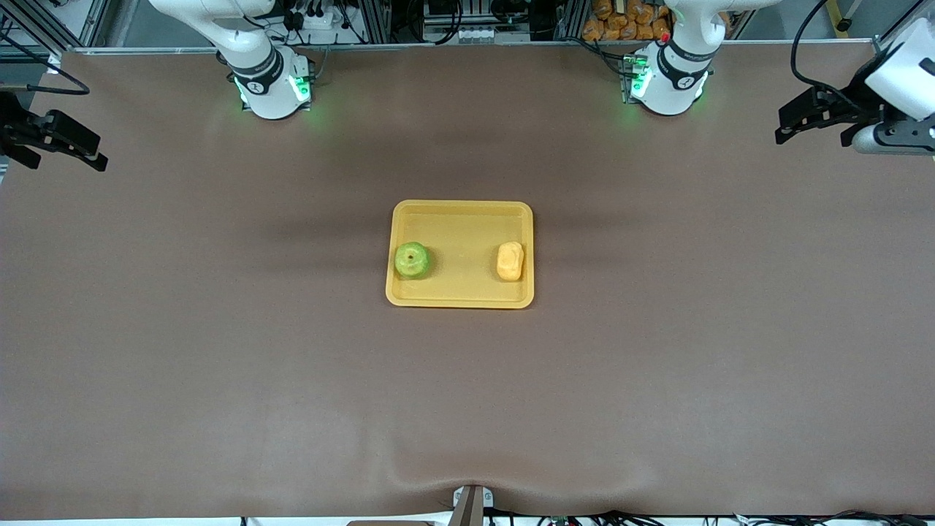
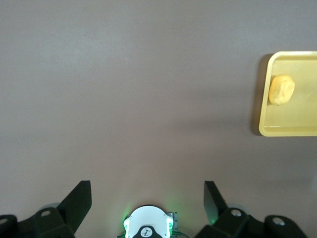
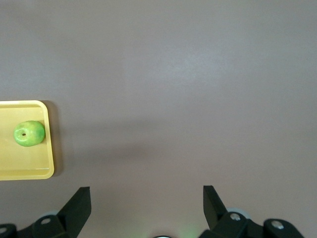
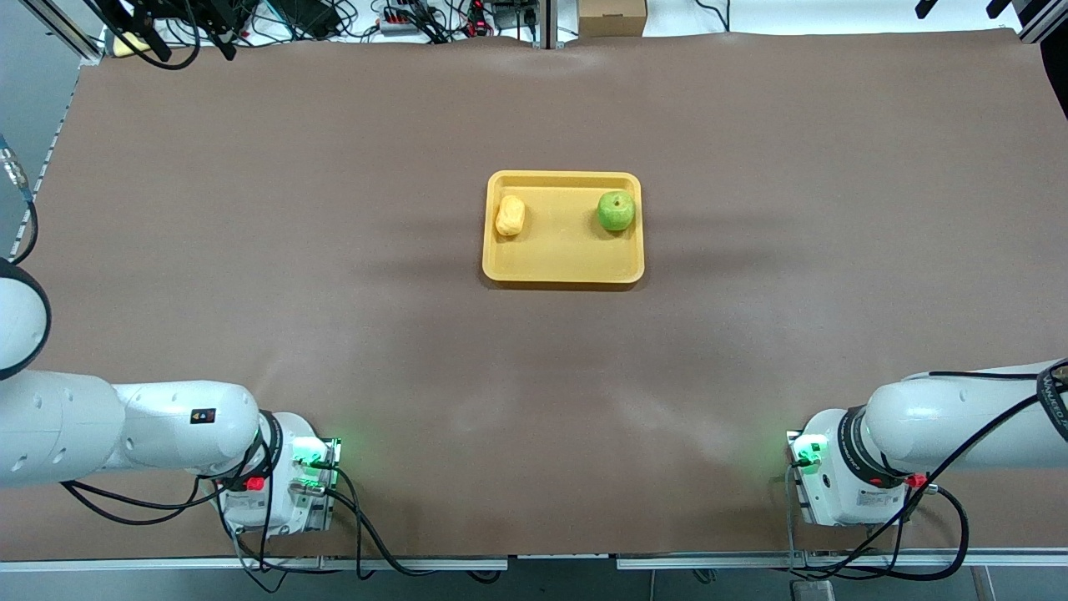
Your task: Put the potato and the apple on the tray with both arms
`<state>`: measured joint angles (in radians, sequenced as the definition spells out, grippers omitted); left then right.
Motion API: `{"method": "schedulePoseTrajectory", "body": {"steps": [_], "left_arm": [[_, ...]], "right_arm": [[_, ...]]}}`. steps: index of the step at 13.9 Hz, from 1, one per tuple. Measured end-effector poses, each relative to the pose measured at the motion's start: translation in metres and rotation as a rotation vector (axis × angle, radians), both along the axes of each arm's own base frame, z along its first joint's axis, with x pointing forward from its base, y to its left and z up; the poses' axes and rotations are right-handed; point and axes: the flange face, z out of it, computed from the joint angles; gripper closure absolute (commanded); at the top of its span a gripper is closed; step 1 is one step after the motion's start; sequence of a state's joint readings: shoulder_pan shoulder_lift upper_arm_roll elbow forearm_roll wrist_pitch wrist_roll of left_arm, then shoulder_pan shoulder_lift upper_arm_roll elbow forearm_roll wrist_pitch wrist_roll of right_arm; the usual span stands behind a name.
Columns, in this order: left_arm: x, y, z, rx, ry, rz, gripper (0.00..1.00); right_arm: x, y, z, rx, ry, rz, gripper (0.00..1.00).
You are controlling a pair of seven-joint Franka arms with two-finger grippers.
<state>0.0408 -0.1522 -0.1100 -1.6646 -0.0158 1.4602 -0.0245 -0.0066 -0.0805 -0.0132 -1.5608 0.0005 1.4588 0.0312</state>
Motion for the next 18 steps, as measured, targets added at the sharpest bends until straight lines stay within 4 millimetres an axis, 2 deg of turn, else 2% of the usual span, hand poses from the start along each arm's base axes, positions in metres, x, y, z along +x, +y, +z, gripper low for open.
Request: {"method": "schedulePoseTrajectory", "body": {"steps": [5,18], "left_arm": [[-0.002,0.001,0.013,-0.001,-0.016,0.002,0.0],[-0.002,0.003,0.017,0.004,-0.014,0.01,0.0]], "right_arm": [[0.0,0.0,0.0,0.001,0.0,0.0,0.0],[0.0,0.0,0.0,0.002,0.0,0.0,0.0]]}}
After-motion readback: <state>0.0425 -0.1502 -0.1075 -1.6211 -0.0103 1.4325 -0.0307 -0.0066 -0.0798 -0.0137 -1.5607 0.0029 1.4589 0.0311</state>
